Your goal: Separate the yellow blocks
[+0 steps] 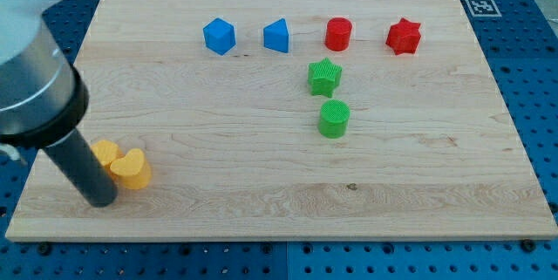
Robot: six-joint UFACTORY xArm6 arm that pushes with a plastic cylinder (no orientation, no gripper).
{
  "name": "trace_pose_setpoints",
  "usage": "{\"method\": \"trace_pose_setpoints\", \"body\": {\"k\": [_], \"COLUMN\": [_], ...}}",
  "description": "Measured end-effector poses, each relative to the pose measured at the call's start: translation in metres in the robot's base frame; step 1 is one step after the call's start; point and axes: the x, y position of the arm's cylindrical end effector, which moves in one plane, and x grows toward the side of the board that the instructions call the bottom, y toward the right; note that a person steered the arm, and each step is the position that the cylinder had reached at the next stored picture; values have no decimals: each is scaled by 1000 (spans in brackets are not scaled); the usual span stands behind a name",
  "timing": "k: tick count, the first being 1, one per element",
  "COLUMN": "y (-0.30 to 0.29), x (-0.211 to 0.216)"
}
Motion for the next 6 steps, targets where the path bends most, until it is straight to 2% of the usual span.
{"method": "trace_pose_setpoints", "body": {"k": [2, 3, 4, 6], "y": [-58, -65, -54, 8], "x": [-13, -43, -47, -17]}}
